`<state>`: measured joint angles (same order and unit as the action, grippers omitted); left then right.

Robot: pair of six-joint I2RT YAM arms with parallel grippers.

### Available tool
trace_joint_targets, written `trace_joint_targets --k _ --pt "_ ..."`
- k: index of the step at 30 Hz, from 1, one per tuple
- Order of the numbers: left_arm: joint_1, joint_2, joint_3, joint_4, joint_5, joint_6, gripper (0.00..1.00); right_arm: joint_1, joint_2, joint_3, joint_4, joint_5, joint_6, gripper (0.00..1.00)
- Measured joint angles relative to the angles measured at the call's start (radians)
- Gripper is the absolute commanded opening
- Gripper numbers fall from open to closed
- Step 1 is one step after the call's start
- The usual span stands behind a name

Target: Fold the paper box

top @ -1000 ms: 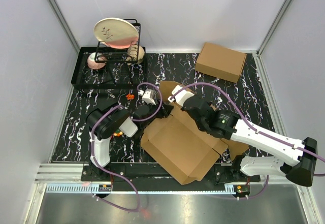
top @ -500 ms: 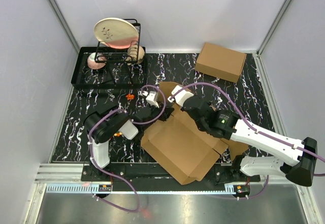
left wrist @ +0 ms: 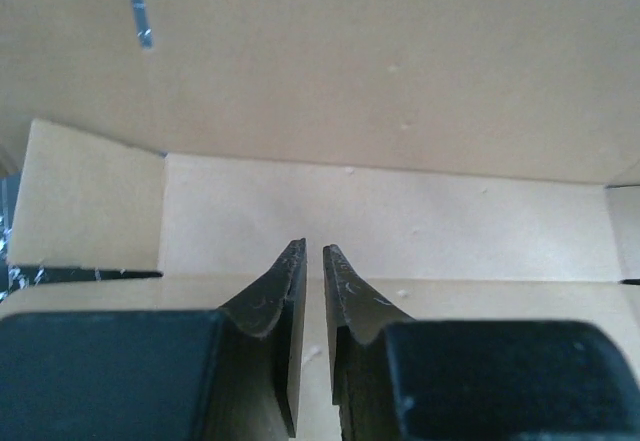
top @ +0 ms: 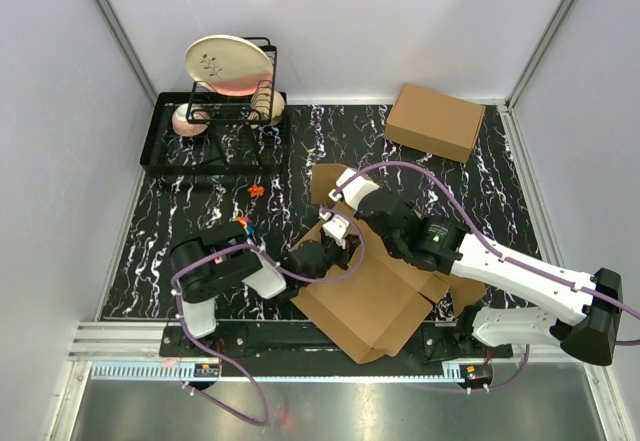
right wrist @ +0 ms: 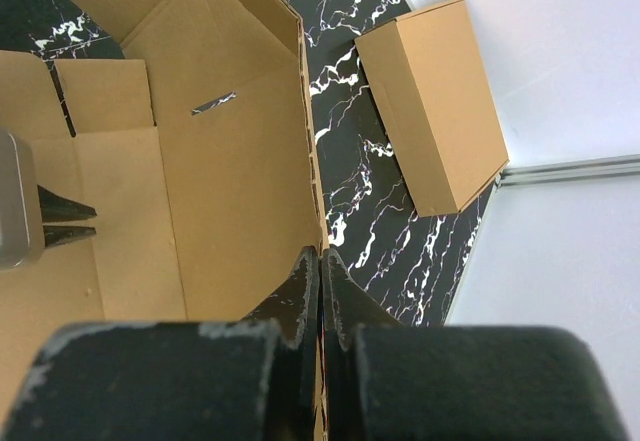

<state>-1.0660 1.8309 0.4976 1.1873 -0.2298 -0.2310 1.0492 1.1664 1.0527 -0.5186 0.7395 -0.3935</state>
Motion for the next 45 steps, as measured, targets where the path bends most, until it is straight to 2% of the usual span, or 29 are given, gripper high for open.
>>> trace_joint_targets --k 5,7,9,10,13,18,23,27,32,42,45 --pt "-0.014 0.008 -0.05 0.019 -0.117 0.013 0.2 0.0 0.0 0.0 -0.002 0.0 0.008 0.0" --pt "-0.011 -0.025 -0.085 0.017 -0.158 0.013 0.29 0.0 0.0 0.0 -0.003 0.0 0.01 0.0" --pt "-0.002 -0.1 -0.124 0.016 -0.188 0.009 0.34 0.0 0.0 0.0 -0.003 0.0 0.011 0.0" --pt "0.002 -0.137 -0.134 0.016 -0.195 0.003 0.42 0.0 0.0 0.0 -0.003 0.0 0.012 0.0" --pt "0.032 -0.319 -0.153 -0.006 -0.202 -0.037 0.53 0.0 0.0 0.0 -0.003 0.0 0.014 0.0" --pt "0.069 -0.553 -0.143 -0.093 -0.232 -0.089 0.64 0.0 -0.001 -0.012 0.006 0.003 -0.001 0.0" --pt "0.122 -0.641 -0.084 -0.263 -0.274 -0.13 0.73 0.0 0.001 -0.041 0.016 0.013 -0.029 0.0" --pt "0.217 -0.612 -0.027 -0.383 -0.267 -0.186 0.79 0.005 0.006 -0.042 0.024 0.023 -0.036 0.0" --pt "0.315 -0.502 -0.027 -0.373 -0.217 -0.219 0.78 0.009 0.011 -0.042 0.023 0.022 -0.039 0.0" --pt "0.403 -0.212 0.007 -0.194 -0.051 -0.164 0.78 0.011 0.011 -0.041 0.02 0.017 -0.048 0.0" --pt "0.421 -0.161 0.013 -0.076 0.007 -0.139 0.78 0.011 0.011 -0.041 0.019 0.009 -0.048 0.0"
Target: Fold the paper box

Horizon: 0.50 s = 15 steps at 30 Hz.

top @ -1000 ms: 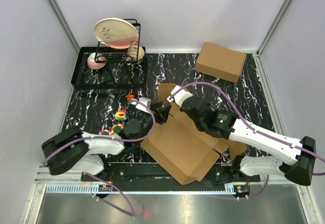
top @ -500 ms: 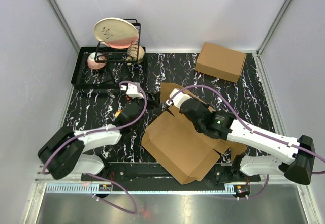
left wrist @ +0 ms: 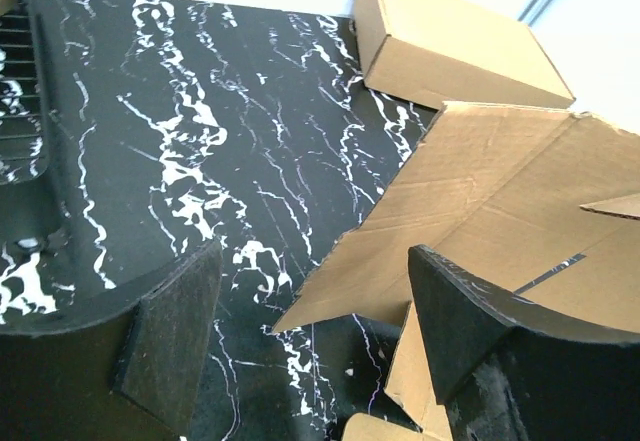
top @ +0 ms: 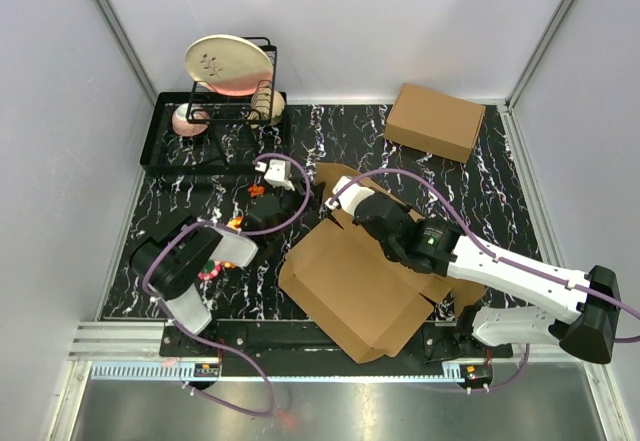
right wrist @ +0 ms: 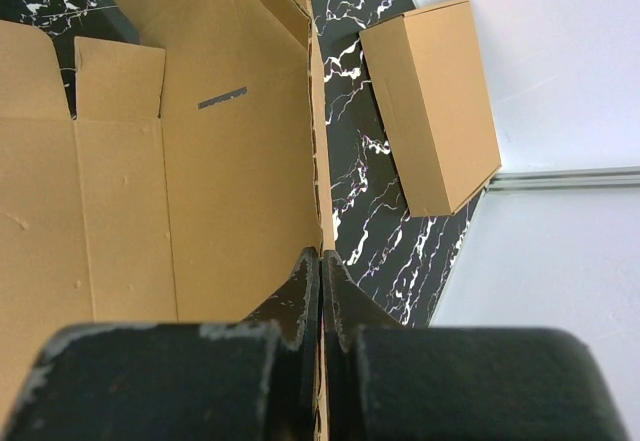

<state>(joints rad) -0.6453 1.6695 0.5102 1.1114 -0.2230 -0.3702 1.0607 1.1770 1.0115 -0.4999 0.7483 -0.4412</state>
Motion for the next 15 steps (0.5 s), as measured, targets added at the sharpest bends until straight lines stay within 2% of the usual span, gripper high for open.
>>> trace_joint_targets --k 5,15 --pt "0.051 0.076 0.0 0.116 0.137 0.005 0.73 0.001 0.0 0.0 -0.002 -0.008 -0.002 0.0" --pt "0.148 0.204 0.061 0.126 0.411 -0.05 0.64 0.001 -0.003 0.0 -0.003 -0.011 -0.006 0.0"
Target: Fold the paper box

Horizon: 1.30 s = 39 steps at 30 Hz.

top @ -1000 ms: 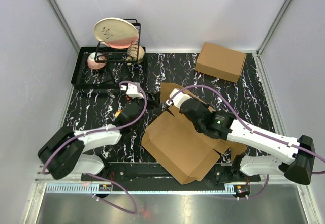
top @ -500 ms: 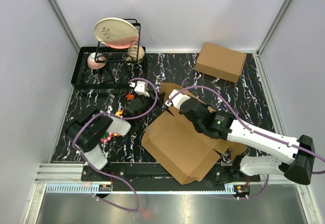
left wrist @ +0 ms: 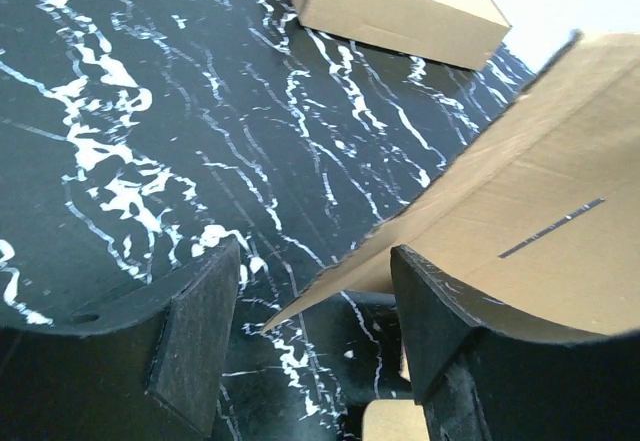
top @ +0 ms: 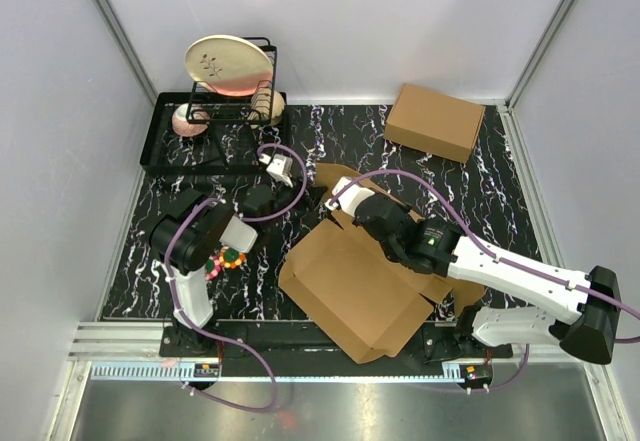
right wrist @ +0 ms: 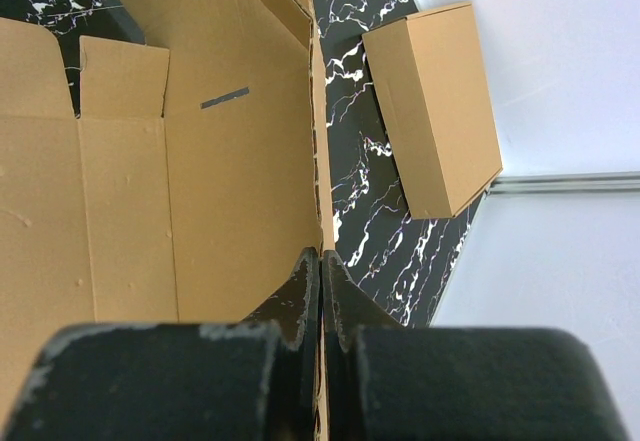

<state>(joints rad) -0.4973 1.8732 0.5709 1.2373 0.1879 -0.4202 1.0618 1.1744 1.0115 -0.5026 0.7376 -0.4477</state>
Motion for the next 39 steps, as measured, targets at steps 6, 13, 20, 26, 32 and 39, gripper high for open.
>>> trace_joint_targets --k 6,13,20,26,32,39 --pt "0.001 0.015 0.052 0.016 0.112 -0.013 0.35 0.0 -0.001 0.0 0.0 -0.008 0.0 0.0" --pt "0.002 0.028 0.062 0.026 0.191 -0.034 0.05 0.0 -0.002 0.0 -0.003 -0.008 -0.001 0.0" --pt "-0.013 -0.034 -0.037 0.042 0.188 -0.042 0.0 0.0 -0.003 0.0 0.003 -0.021 0.001 0.0" --pt "-0.084 -0.169 -0.126 0.01 0.079 0.013 0.0 0.001 -0.003 0.0 0.003 -0.004 0.008 0.0" --pt "-0.185 -0.319 -0.191 -0.032 -0.049 0.076 0.0 0.011 -0.002 0.0 0.004 0.054 0.006 0.0" --pt "-0.297 -0.385 -0.202 -0.068 -0.213 0.132 0.0 0.035 0.005 0.0 0.003 0.113 -0.001 0.0"
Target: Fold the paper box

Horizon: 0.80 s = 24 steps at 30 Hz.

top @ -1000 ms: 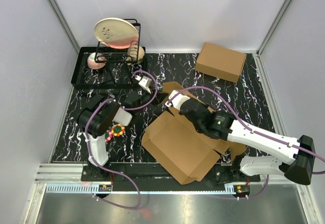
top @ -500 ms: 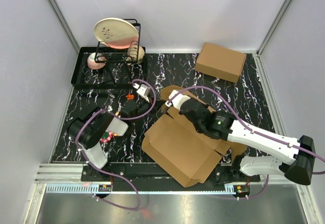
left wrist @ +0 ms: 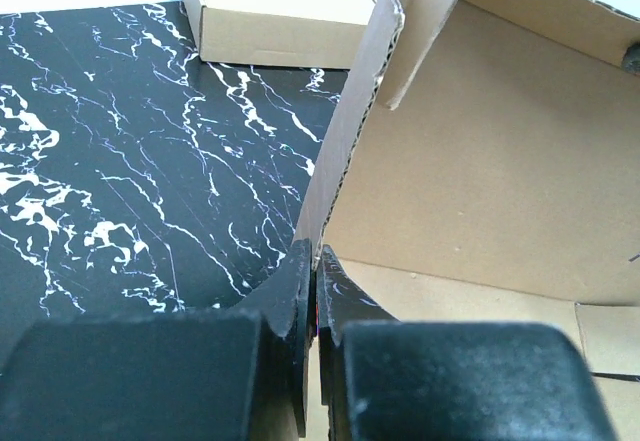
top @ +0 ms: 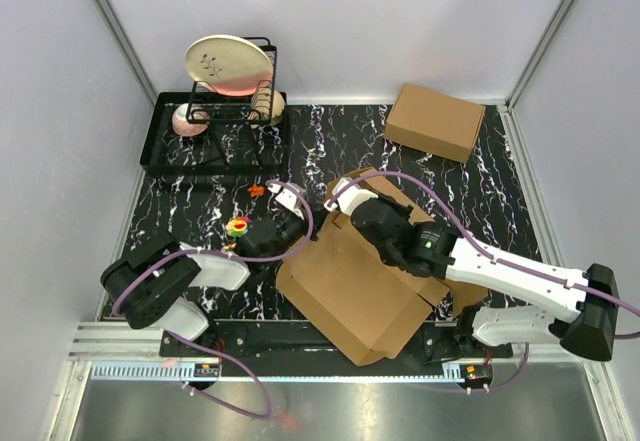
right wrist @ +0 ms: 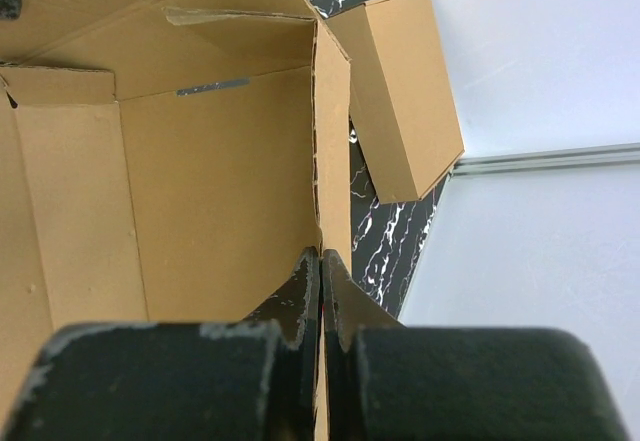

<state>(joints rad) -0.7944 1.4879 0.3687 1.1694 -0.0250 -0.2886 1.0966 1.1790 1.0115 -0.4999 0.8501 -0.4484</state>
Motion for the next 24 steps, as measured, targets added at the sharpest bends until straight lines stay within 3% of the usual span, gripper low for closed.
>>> trace_joint_targets --k 12,24 --pt "-0.178 0.116 -0.025 0.061 -0.229 0.007 0.0 0.042 0.048 0.0 -0.023 0.036 0.008 0.0" --pt "-0.229 0.241 -0.033 0.171 -0.316 -0.037 0.0 0.075 0.062 -0.011 -0.07 0.052 0.055 0.04"
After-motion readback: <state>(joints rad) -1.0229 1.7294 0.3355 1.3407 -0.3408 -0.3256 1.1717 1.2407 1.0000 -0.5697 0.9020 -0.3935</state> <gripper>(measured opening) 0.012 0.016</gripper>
